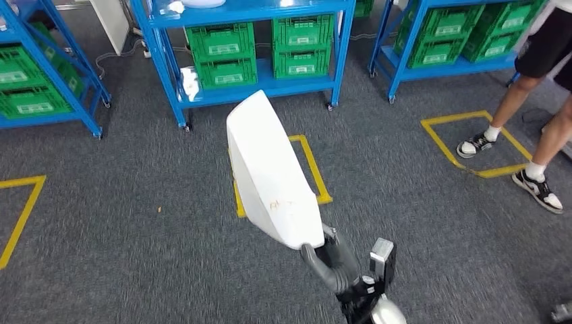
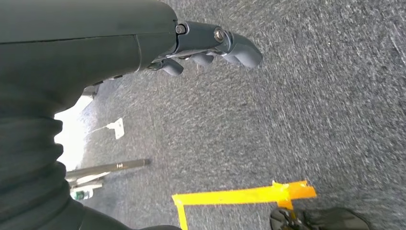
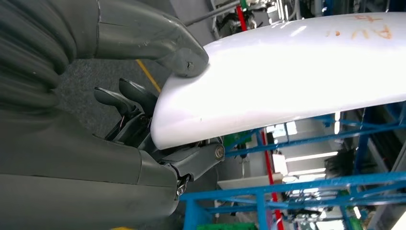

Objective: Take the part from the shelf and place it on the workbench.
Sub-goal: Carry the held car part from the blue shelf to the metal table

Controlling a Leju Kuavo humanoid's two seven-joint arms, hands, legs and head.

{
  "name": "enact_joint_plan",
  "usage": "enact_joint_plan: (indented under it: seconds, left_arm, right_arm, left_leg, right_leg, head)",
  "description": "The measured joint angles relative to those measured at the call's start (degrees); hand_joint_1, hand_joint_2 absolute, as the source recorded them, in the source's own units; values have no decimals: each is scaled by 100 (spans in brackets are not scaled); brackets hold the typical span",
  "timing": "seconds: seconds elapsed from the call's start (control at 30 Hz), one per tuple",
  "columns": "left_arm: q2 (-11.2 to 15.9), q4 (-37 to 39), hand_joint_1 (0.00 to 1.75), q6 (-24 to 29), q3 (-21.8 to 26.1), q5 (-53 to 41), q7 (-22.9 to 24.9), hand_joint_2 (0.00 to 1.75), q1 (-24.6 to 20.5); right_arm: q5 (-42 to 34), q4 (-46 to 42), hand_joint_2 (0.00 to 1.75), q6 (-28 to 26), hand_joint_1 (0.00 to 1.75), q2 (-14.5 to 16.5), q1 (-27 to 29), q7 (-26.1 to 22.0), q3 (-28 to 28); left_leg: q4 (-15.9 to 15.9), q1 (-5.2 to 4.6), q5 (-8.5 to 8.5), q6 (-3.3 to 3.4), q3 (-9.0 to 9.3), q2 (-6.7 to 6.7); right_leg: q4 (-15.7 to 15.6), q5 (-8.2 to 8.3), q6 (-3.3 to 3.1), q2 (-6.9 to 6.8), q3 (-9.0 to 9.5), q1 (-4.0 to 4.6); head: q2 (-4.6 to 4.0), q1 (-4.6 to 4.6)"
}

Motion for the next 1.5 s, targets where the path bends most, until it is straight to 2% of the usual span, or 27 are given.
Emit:
enact_joint_plan:
  seconds: [0.03, 0.1, 0.17, 0.23, 0.3, 0.37, 0.4, 0.43, 0.5, 0.57, 0.63, 0.7, 0.73, 0.77, 0.8, 0.87, 0.93, 1.0, 1.07, 1.1, 1.17, 1.23, 1.27, 1.33, 1.4, 1.47, 1.5]
  left_arm:
    - [-1, 7, 0, -9, 2, 9, 28, 175, 14]
    - [-2, 19, 0, -46, 20, 67, 98, 175, 33]
    - [-2, 25, 0, -95, 69, 178, 158, 175, 46]
    - [-12, 29, 0, -120, 147, 301, 204, 175, 67]
    - [-43, 31, 0, -111, 222, 379, 245, 175, 80]
    - [-100, 29, 0, -85, 285, 408, 280, 175, 80]
    - [-126, 29, 0, -71, 308, 399, 289, 175, 76]
    - [-147, 27, 0, -63, 321, 373, 292, 175, 71]
    - [-173, 20, 0, -60, 328, 272, 288, 175, 55]
    - [-195, 7, 0, -67, 326, 169, 267, 175, 40]
    - [-201, 0, 0, -60, 325, 120, 232, 175, 34]
    - [-198, 0, 0, -44, 325, 116, 188, 175, 35]
    - [-197, 0, 0, -41, 325, 114, 162, 175, 36]
    - [-198, 0, 0, -45, 325, 105, 134, 175, 34]
    - [-198, 0, 0, -51, 325, 92, 104, 175, 29]
    - [-198, 0, 0, -60, 325, 63, 55, 175, 12]
    - [-198, -1, 0, -41, 326, 56, 17, 175, -5]
    - [-202, -2, 0, -12, 326, 76, 12, 175, -18]
    - [-210, -2, 0, -2, 326, 101, 62, 175, -31]
    - [-213, -2, 0, -2, 327, 114, 106, 175, -32]
    - [-210, 1, 0, 1, 329, 141, 211, 175, -15]
    - [-210, 5, 0, 13, 336, 173, 312, 175, 8]
    - [-213, 7, 0, 21, 340, 186, 350, 175, 10]
    - [-232, 7, 0, 35, 355, 213, 380, 175, -1]
    - [-255, 3, 0, 44, 380, 234, 339, 175, -8]
    - [-262, -1, 0, 34, 408, 240, 277, 175, -13]
    - [-262, -3, 0, 25, 417, 234, 259, 175, -19]
  right_arm:
    - [-8, 0, 175, 7, 175, -10, -4, -2, 29]
    - [-20, 0, 175, 10, 175, -23, -28, 13, 82]
    - [-28, 0, 175, 17, 175, -27, -77, 61, 131]
    - [-45, 0, 175, 84, 175, -32, -127, 132, 176]
    - [-71, 10, 175, 219, 175, -35, -214, 229, 213]
    - [-76, 36, 175, 324, 175, -27, -380, 349, 238]
    - [-63, 46, 175, 355, 175, -15, -467, 392, 248]
    - [-43, 50, 175, 372, 175, -4, -534, 416, 252]
    - [10, 7, 175, 386, 175, 13, -571, 434, 256]
    - [50, -98, 175, 388, 175, 15, -527, 442, 255]
    - [74, -178, 175, 393, 175, 21, -483, 440, 254]
    - [91, -194, 175, 406, 175, 28, -433, 431, 252]
    - [99, -193, 175, 422, 175, 30, -404, 413, 252]
    - [109, -193, 175, 444, 175, 30, -381, 386, 251]
    - [119, -192, 175, 468, 175, 30, -369, 350, 251]
    - [128, -192, 175, 501, 175, 29, -366, 294, 251]
    - [130, -192, 175, 520, 175, 28, -366, 268, 251]
    - [128, -192, 175, 545, 175, 27, -356, 256, 251]
    - [125, -194, 175, 564, 175, 24, -336, 243, 251]
    - [123, -199, 175, 569, 175, 22, -331, 238, 251]
    - [120, -225, 175, 579, 175, 21, -327, 236, 251]
    - [98, -248, 175, 589, 175, 17, -309, 243, 250]
    - [75, -251, 175, 597, 175, 13, -298, 252, 249]
    - [35, -253, 175, 613, 175, 7, -287, 269, 244]
    - [33, -277, 175, 629, 175, 6, -289, 262, 241]
    - [33, -333, 175, 658, 175, 4, -280, 231, 240]
    - [27, -364, 175, 674, 175, 4, -268, 219, 240]
  left_leg:
    - [1, 4, 35, 51, -28, 32]
    - [-1, 15, 125, 140, -115, 112]
    - [15, 4, 203, 173, -229, 187]
    - [48, -9, 253, 173, -326, 264]
    - [80, -21, 271, 167, -373, 354]
    - [102, -44, 274, 148, -371, 458]
    - [109, -54, 276, 124, -374, 505]
    - [111, -61, 281, 95, -369, 552]
    - [104, -67, 286, 32, -364, 636]
    - [232, -57, 188, -40, -425, 449]
    - [792, -29, -124, -111, -697, 102]
    - [1555, -11, -418, -150, -1075, -24]
    - [1752, -4, -428, -162, -1185, -32]
    - [1725, 5, -321, -169, -1193, -40]
    - [1465, 17, -119, -173, -1088, -71]
    - [671, 51, 257, -174, -748, -284]
    - [238, 66, 364, -128, -590, -456]
    - [206, 57, 370, -31, -605, -380]
    - [183, 63, 425, 67, -599, -237]
    - [170, 73, 452, 104, -600, -164]
    - [172, 68, 473, 135, -629, -19]
    - [181, 61, 474, 136, -655, 146]
    - [185, 58, 473, 134, -660, 225]
    - [192, 51, 464, 122, -653, 369]
    - [204, 26, 440, 79, -638, 490]
    - [203, 6, 416, 12, -620, 592]
    - [191, 6, 409, -23, -600, 648]
  right_leg:
    - [45, -27, 29, 14, -30, -13]
    - [465, -335, 89, 39, -212, -32]
    - [1271, -822, 129, 44, -500, -41]
    - [1699, -1012, 131, 42, -560, -43]
    - [1223, -819, 84, -2, -153, -31]
    - [382, -624, -17, -217, 377, 20]
    - [118, -584, -65, -299, 520, 50]
    - [0, -586, -101, -342, 559, 78]
    - [-29, -546, -146, -235, 526, 86]
    - [-91, -482, -193, -128, 517, 44]
    - [-129, -430, -231, -18, 499, 3]
    - [-117, -407, -241, 117, 458, -11]
    - [-105, -399, -235, 192, 440, -18]
    - [-88, -391, -224, 272, 423, -27]
    - [-68, -385, -208, 351, 410, -38]
    - [-12, -379, -157, 497, 371, -48]
    - [22, -360, -75, 628, 307, -46]
    - [4, -312, 22, 755, 250, -58]
    - [94, -359, 80, 645, 182, -70]
    - [294, -491, 101, 491, 87, -70]
    - [1025, -913, 146, 183, -237, -72]
    - [1651, -1167, 179, 100, -496, -77]
    - [1676, -1139, 179, 87, -478, -76]
    - [1059, -844, 135, -6, -95, -59]
    - [286, -600, 57, -226, 334, -9]
    - [24, -551, -2, -303, 445, 30]
    - [16, -537, -24, -236, 433, 33]
  head:
    - [0, -1]
    - [0, 3]
    - [0, 9]
    - [-1, 10]
    - [0, 11]
    - [-1, 9]
    - [-1, 8]
    - [-1, 7]
    - [0, 7]
    - [0, 2]
    - [-1, -6]
    - [0, -8]
    - [-1, -7]
    - [-1, -7]
    - [-1, -7]
    - [0, -8]
    - [0, -2]
    - [-1, 2]
    - [0, 15]
    - [-1, 30]
    - [-1, 62]
    - [-1, 65]
    - [-1, 65]
    - [-1, 66]
    - [0, 63]
    - [-1, 61]
    - [-1, 60]
